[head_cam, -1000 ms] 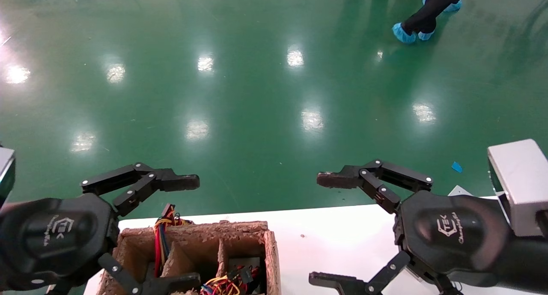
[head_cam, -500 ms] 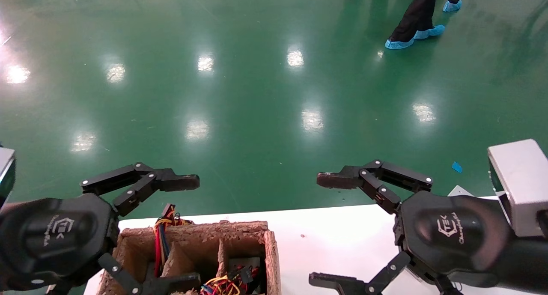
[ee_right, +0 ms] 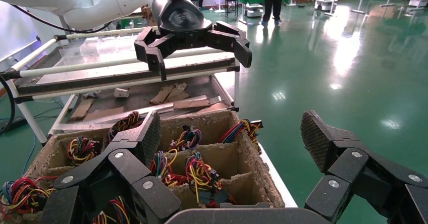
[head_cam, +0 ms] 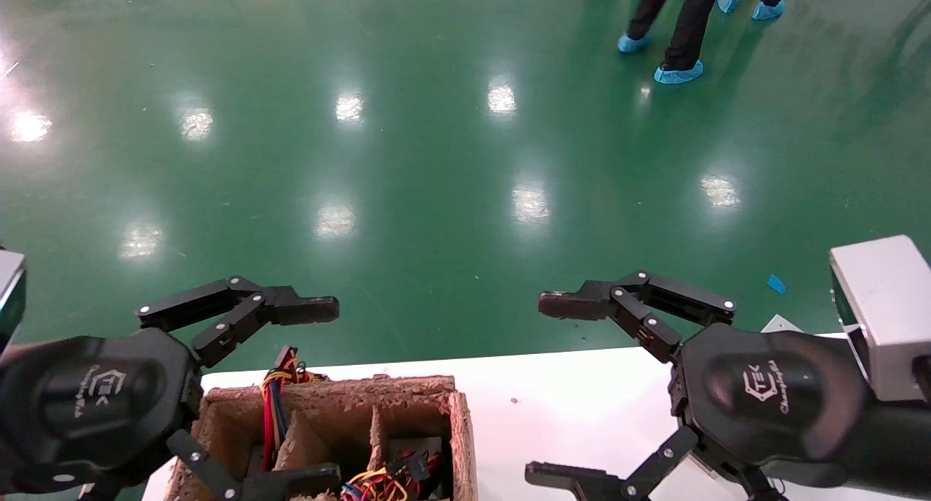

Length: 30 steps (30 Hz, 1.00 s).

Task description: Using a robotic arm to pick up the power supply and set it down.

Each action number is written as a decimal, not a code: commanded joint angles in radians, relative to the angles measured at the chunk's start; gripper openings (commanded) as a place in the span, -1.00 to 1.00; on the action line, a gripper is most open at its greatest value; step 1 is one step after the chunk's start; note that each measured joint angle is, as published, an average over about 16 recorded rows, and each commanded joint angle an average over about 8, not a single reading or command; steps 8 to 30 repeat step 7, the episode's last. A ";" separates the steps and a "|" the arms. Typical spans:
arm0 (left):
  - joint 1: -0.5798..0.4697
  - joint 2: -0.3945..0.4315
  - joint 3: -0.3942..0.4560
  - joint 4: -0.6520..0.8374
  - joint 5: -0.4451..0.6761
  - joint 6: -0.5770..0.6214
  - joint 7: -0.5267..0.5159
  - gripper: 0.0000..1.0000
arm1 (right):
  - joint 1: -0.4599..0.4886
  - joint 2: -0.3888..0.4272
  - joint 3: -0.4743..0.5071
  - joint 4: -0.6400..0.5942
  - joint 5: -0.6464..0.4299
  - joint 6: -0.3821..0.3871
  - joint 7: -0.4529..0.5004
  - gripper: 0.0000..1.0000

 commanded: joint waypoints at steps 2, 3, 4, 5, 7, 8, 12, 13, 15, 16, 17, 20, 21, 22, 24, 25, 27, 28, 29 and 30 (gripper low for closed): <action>0.000 0.000 0.000 0.000 0.000 0.000 0.000 1.00 | 0.000 0.000 0.000 0.000 0.000 0.000 0.000 1.00; 0.000 0.000 0.000 0.000 0.000 0.000 0.000 1.00 | 0.000 0.000 0.000 0.000 0.000 0.000 0.000 1.00; 0.000 0.000 0.000 0.000 0.000 0.000 0.000 1.00 | 0.000 0.000 0.000 0.000 0.000 0.000 0.000 1.00; 0.000 0.000 0.000 0.000 0.000 0.000 0.000 1.00 | 0.000 0.000 0.000 0.000 0.000 0.000 0.000 1.00; 0.000 0.000 0.000 0.000 0.000 0.000 0.000 1.00 | 0.000 0.000 0.000 0.000 0.001 0.000 0.000 1.00; 0.000 0.000 0.000 0.000 0.000 0.000 0.000 1.00 | 0.000 0.000 0.000 0.000 0.001 0.000 0.000 1.00; 0.000 0.000 0.000 0.000 0.000 0.000 0.000 1.00 | 0.000 0.000 0.000 0.000 0.001 0.000 0.000 1.00; 0.000 0.000 0.000 0.000 0.000 0.000 0.000 1.00 | 0.000 0.000 0.000 0.000 0.001 0.000 0.000 1.00; 0.000 0.000 0.000 0.000 0.000 0.000 0.000 1.00 | 0.000 0.000 0.000 0.000 0.001 0.000 0.000 1.00; 0.000 0.000 0.000 0.000 0.000 0.000 0.000 1.00 | 0.000 0.000 0.000 0.000 0.001 0.000 0.000 1.00; 0.000 0.000 0.000 0.000 0.000 0.000 0.000 1.00 | 0.000 0.000 0.000 0.000 0.001 0.000 0.000 1.00; 0.000 0.000 0.000 0.000 0.000 0.000 0.000 1.00 | 0.000 0.000 0.000 0.000 0.001 0.000 0.000 1.00; 0.000 0.000 0.000 0.000 0.000 0.000 0.000 1.00 | 0.000 0.000 0.000 0.000 0.001 0.000 0.000 1.00; 0.000 0.000 0.000 0.000 0.000 0.000 0.000 1.00 | 0.000 0.000 0.000 0.000 0.001 0.000 0.000 1.00; 0.000 0.000 0.000 0.000 0.000 0.000 0.000 1.00 | 0.000 0.000 0.000 0.000 0.001 0.000 0.000 1.00; 0.000 0.000 0.000 0.000 0.000 0.000 0.000 1.00 | 0.000 0.000 0.000 0.000 0.001 0.000 0.000 1.00; 0.000 0.000 0.000 0.000 0.000 0.000 0.000 1.00 | 0.000 0.000 0.000 0.000 0.001 0.000 0.000 1.00; 0.000 0.000 0.000 0.000 0.000 0.000 0.000 1.00 | 0.000 0.000 0.000 0.000 0.001 0.000 0.000 1.00; 0.000 0.000 0.000 0.000 0.000 0.000 0.000 1.00 | 0.000 0.000 0.000 0.000 0.001 0.000 0.000 1.00; 0.000 0.000 0.000 0.000 0.000 0.000 0.000 1.00 | 0.000 0.000 0.000 0.000 0.001 0.000 0.000 1.00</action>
